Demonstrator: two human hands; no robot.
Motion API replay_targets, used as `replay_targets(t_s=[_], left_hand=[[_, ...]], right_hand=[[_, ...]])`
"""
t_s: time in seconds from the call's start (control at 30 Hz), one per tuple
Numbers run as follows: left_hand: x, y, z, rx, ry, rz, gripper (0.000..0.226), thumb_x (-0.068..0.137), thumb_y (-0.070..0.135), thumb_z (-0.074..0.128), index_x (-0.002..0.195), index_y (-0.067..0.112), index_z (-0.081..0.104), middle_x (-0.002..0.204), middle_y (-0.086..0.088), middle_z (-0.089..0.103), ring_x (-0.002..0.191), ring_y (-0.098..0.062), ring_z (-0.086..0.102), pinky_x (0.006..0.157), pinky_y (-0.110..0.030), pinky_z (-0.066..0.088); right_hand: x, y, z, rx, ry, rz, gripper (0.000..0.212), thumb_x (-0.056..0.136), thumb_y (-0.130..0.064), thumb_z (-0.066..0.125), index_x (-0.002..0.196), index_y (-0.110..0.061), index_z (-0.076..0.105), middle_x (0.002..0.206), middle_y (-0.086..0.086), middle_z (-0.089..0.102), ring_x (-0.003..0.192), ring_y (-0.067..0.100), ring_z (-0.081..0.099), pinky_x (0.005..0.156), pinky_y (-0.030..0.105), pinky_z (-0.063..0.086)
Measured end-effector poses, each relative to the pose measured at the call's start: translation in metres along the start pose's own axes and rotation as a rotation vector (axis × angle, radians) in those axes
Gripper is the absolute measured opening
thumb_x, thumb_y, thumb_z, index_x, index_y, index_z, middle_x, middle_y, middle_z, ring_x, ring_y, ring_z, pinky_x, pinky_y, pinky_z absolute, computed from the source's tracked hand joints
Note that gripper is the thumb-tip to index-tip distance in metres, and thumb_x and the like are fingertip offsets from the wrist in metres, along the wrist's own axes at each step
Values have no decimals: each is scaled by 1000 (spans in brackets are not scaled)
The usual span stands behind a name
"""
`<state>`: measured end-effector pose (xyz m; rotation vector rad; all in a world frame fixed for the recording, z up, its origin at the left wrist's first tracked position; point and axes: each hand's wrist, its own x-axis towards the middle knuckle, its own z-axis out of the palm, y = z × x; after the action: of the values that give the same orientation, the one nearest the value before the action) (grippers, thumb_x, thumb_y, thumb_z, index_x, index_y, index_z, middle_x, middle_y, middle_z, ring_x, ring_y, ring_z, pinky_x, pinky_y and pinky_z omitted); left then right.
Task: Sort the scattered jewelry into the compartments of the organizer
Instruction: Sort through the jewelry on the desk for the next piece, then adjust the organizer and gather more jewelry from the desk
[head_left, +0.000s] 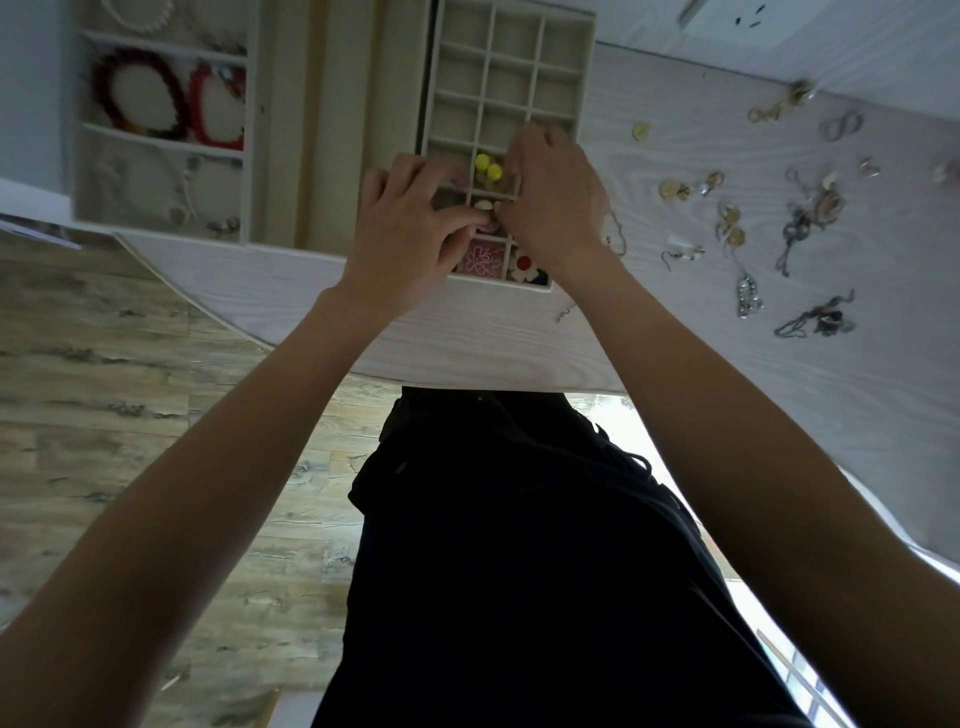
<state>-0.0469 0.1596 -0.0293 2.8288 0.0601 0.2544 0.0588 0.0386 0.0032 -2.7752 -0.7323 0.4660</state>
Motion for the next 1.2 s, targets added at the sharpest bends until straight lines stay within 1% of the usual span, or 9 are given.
replay_targets(t_s=[0.1,0.23,0.43,0.53,0.67,0.8,0.93,1.07,1.2], left_hand=[[0,-1,2,9,5,-1,18,89,29,56,97,30,72,111,-1,63,105,-23,37,79,-35,26],[-2,-1,4,15,19,28,17,87,28,60,97,30,73,111,0,64,104,-23,39,78,-36,27],[-2,-4,3,32,26,66,17,88,28,59,99,31,72,112,0,64,103,-23,39,79,-36,28],[-3,-7,1,37,30,75,18,89,27,59,101,30,71,112,0,64,103,-24,41,79,-36,28],[-5,-9,-2,64,7,70,21,89,26,57,105,32,69,112,0,63,101,-26,46,77,-36,29],[-1,1,-8,126,1,72,18,87,24,57,97,24,72,107,-3,63,100,-24,41,78,-35,27],[7,22,-13,65,11,73,18,88,20,56,96,16,71,107,-5,63,100,-28,49,80,-37,38],[31,67,-10,-164,0,178,21,89,15,55,104,13,69,104,-7,64,94,-27,55,84,-35,43],[76,129,3,-386,-210,216,29,90,15,57,118,13,63,108,-6,63,101,-24,54,89,-23,32]], right_hand=[[2,-4,0,7,-44,20,36,76,-4,62,109,-16,52,115,4,53,102,20,52,69,27,32],[-6,5,3,122,-4,-1,26,78,-7,60,101,-18,58,111,2,52,101,18,50,70,25,31],[-21,15,9,155,106,-164,12,82,-9,62,89,-14,71,96,9,57,92,23,53,70,28,40],[-24,17,9,128,106,-173,13,86,-12,59,93,-14,70,100,8,57,96,23,53,76,27,38],[-28,22,8,96,106,-208,18,87,-12,55,94,-11,72,100,9,59,95,26,52,73,24,35],[-36,30,2,115,98,-265,18,85,-9,56,95,-10,71,103,9,60,93,27,53,71,26,39],[-56,52,-15,186,167,-275,21,84,-7,56,100,-10,68,104,10,60,92,26,54,77,34,45],[-89,99,-34,210,313,-135,20,83,-10,57,99,-12,69,100,9,61,91,27,56,82,34,42],[-105,170,-46,245,386,139,25,80,-14,51,97,-13,70,98,10,65,94,32,58,84,39,44]])
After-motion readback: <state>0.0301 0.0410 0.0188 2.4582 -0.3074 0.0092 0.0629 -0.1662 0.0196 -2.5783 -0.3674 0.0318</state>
